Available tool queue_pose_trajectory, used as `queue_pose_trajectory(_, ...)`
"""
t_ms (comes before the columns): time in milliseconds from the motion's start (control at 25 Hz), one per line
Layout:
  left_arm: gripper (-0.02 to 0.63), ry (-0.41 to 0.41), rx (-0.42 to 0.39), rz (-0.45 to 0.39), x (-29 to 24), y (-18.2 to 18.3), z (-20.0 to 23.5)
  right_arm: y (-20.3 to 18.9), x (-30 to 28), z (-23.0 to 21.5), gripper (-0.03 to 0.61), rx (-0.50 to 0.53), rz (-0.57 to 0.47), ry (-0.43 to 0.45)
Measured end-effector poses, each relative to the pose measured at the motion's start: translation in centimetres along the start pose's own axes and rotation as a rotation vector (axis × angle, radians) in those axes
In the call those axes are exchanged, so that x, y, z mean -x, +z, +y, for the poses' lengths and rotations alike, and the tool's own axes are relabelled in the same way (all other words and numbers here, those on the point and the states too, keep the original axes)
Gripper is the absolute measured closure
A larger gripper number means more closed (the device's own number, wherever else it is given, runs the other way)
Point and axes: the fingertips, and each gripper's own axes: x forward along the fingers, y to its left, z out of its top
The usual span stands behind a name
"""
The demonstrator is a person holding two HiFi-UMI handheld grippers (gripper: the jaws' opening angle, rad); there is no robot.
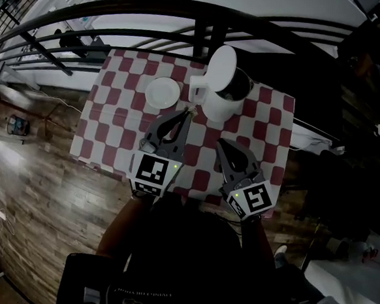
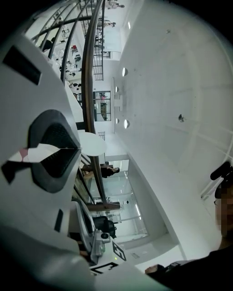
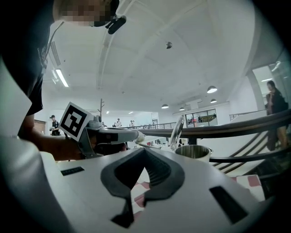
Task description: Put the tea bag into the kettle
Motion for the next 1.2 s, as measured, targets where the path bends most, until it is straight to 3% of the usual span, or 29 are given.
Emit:
queue_pose_trajectory(520,0.611,-0.075,-0.031,0.034,-3.3,0.2,-3.8,-0.1,2.7,-2.9,0.568,-0.022,0.002,-0.091)
queue_pose_trajectory(1200,0.611,-0.160,-0.080,0.005,-8.9,1.4,-7.0,-1.2,3.7,-4.4,0.568,-0.058,0.025,-0.173)
